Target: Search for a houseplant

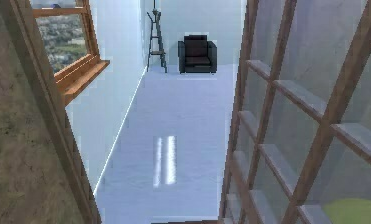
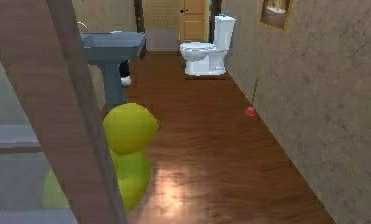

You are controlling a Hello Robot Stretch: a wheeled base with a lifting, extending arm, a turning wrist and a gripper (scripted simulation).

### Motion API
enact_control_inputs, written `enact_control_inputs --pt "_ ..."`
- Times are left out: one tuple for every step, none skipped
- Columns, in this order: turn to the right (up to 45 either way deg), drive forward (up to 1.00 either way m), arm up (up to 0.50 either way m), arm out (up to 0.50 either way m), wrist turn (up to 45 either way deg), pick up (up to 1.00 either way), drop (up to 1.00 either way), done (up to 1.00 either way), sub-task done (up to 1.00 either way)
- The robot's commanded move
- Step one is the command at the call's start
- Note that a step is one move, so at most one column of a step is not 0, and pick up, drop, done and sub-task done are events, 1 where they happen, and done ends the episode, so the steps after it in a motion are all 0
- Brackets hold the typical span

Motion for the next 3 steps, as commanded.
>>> enact_control_inputs --pt "0.0 0.2 0.0 0.0 0.0 0.0 0.0 0.0 0.0" --pt "-3.0 0.0 0.0 0.0 0.0 0.0 0.0 0.0 0.0" --pt "0.0 1.0 0.0 0.0 0.0 0.0 0.0 0.0 0.0"
